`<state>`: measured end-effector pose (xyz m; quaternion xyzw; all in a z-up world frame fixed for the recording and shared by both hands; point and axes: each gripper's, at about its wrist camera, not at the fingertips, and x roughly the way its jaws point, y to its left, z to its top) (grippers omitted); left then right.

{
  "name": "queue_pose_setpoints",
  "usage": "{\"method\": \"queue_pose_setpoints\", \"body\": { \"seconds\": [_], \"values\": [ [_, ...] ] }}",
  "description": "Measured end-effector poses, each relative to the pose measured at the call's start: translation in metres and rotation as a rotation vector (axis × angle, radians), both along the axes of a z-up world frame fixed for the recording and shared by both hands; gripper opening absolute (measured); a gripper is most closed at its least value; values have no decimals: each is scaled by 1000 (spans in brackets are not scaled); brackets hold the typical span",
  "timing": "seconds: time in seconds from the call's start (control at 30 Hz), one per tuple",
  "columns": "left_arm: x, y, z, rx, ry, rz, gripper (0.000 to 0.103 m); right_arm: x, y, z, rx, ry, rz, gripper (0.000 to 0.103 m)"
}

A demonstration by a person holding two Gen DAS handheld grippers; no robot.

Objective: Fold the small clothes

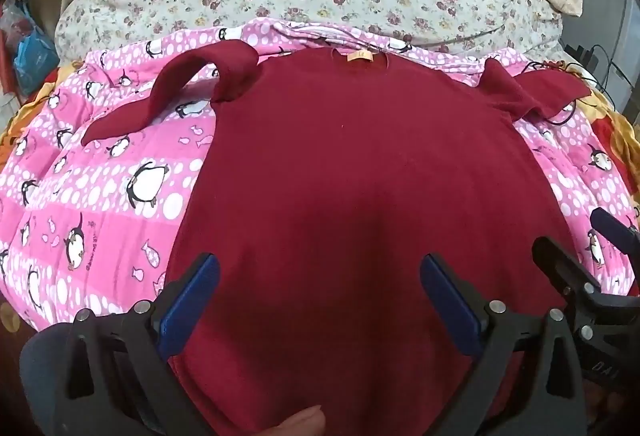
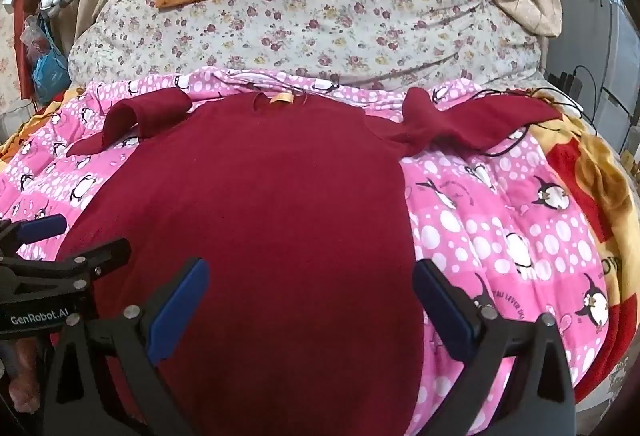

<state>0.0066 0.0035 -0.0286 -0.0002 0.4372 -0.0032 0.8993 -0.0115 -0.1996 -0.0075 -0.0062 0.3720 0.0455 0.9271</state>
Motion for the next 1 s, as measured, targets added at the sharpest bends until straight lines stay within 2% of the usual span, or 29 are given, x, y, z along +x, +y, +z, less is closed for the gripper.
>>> {"method": "queue_pose_setpoints", "body": {
  "seconds": [1.0],
  "values": [
    [1,-3,-14,-13,34,-19,83,6,-2,-8,0,22,-35,102]
  ]
}}
